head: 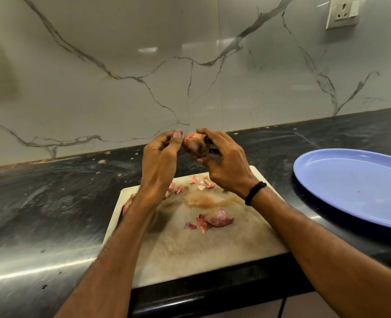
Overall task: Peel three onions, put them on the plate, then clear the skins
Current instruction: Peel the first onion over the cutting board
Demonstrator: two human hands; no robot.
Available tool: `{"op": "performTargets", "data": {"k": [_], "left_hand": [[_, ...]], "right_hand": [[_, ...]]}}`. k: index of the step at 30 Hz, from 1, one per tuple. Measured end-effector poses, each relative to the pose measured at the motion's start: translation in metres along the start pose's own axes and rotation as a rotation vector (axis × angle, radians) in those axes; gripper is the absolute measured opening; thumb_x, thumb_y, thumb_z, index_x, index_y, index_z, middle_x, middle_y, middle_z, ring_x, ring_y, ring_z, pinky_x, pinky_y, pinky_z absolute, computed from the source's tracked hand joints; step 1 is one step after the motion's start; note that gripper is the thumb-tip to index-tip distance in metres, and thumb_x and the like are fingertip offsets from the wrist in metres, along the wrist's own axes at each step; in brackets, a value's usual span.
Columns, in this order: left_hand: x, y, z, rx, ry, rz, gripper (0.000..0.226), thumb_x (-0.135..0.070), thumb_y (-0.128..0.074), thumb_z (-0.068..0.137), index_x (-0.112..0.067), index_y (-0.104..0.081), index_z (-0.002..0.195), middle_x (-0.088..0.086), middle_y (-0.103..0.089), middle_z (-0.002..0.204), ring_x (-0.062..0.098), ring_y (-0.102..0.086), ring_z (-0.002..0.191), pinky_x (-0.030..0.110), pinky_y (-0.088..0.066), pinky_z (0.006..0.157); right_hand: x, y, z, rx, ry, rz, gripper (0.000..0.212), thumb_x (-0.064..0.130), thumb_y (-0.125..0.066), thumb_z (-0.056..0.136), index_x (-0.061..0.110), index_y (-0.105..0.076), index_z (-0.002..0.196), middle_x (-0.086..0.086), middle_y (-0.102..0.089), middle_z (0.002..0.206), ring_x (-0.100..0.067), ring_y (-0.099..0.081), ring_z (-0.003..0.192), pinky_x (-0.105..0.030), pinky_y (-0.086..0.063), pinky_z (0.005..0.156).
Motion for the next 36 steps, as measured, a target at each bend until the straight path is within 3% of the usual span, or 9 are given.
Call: {"op": "performTargets", "data": {"k": [3, 8, 12, 16, 19, 25, 32, 36], "left_hand": [[-0.001, -0.003, -0.002, 0.111, 0.041, -0.053, 0.033, -0.042, -0.045, 0.104, -0.025, -0.073, 0.101, -0.004, -0.073, 0.097, 0.007, -0.068, 0.09, 0.018, -0.054, 0.077], [0.005, -0.006, 0.0, 0.159, 0.125, -0.152, 0.026, -0.024, -0.056, 0.102, -0.016, -0.066, 0.125, 0.002, -0.069, 0.118, 0.016, -0.069, 0.106, 0.029, -0.06, 0.087], [0.008, -0.005, 0.004, 0.153, 0.132, -0.254, 0.031, -0.015, -0.059, 0.098, -0.013, -0.063, 0.129, 0.008, -0.065, 0.124, 0.023, -0.067, 0.113, 0.037, -0.059, 0.092], [0.01, -0.004, 0.004, 0.144, 0.09, -0.248, 0.044, -0.023, -0.066, 0.088, -0.017, -0.062, 0.132, 0.013, -0.066, 0.126, 0.026, -0.068, 0.114, 0.046, -0.058, 0.095], [0.01, -0.005, 0.004, 0.139, 0.063, -0.227, 0.047, -0.028, -0.068, 0.081, -0.025, -0.063, 0.127, 0.013, -0.062, 0.132, 0.029, -0.064, 0.12, 0.05, -0.058, 0.094], [0.014, -0.004, 0.008, 0.135, 0.051, -0.206, 0.039, -0.007, -0.071, 0.089, -0.026, -0.067, 0.123, 0.008, -0.061, 0.131, 0.028, -0.062, 0.121, 0.049, -0.06, 0.09], [0.011, -0.006, 0.003, 0.128, 0.011, -0.133, 0.055, -0.028, -0.078, 0.07, -0.023, -0.067, 0.124, 0.001, -0.062, 0.128, 0.02, -0.06, 0.122, 0.044, -0.061, 0.089], [0.016, -0.006, 0.006, 0.112, -0.029, -0.042, 0.05, -0.014, -0.08, 0.08, -0.023, -0.066, 0.127, -0.002, -0.061, 0.13, 0.014, -0.058, 0.121, 0.044, -0.057, 0.097]], "right_hand": [[0.002, 0.0, -0.001, 0.022, 0.007, 0.015, 0.064, 0.001, -0.076, 0.074, 0.007, -0.051, 0.133, -0.009, -0.06, 0.122, -0.011, -0.055, 0.107, -0.009, -0.043, 0.096], [0.007, 0.003, 0.0, 0.003, -0.055, 0.171, 0.06, -0.012, -0.069, 0.074, 0.004, -0.043, 0.126, -0.004, -0.056, 0.121, -0.014, -0.06, 0.108, -0.015, -0.051, 0.09], [0.004, 0.002, 0.001, -0.015, -0.055, 0.122, 0.052, -0.004, -0.073, 0.075, 0.005, -0.047, 0.119, -0.009, -0.053, 0.118, -0.018, -0.059, 0.102, -0.024, -0.055, 0.087], [0.004, 0.0, 0.0, -0.051, -0.017, 0.096, 0.044, 0.013, -0.077, 0.079, 0.005, -0.052, 0.114, -0.01, -0.054, 0.113, -0.019, -0.06, 0.097, -0.029, -0.056, 0.084], [0.003, -0.001, 0.001, -0.084, -0.005, 0.079, 0.039, 0.014, -0.077, 0.081, 0.005, -0.055, 0.112, -0.01, -0.055, 0.111, -0.018, -0.061, 0.096, -0.028, -0.056, 0.083], [0.002, -0.001, 0.002, -0.102, 0.011, 0.032, 0.03, 0.009, -0.074, 0.083, 0.005, -0.059, 0.109, -0.01, -0.057, 0.111, -0.012, -0.059, 0.093, -0.012, -0.05, 0.083], [0.0, 0.001, 0.001, -0.117, 0.006, -0.017, 0.023, 0.003, -0.07, 0.083, 0.004, -0.062, 0.105, -0.009, -0.059, 0.105, -0.007, -0.054, 0.088, -0.005, -0.044, 0.079], [-0.003, 0.001, 0.002, -0.112, 0.012, -0.053, 0.018, 0.004, -0.07, 0.084, 0.004, -0.063, 0.1, -0.008, -0.059, 0.103, -0.009, -0.053, 0.087, -0.004, -0.043, 0.076]]}}
Point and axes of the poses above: each hand's wrist, its own z-axis towards the middle knuckle, its own y-axis out of the back of the hand, x = y × z, the point moved 1 cm from there along z, towards the middle knuckle
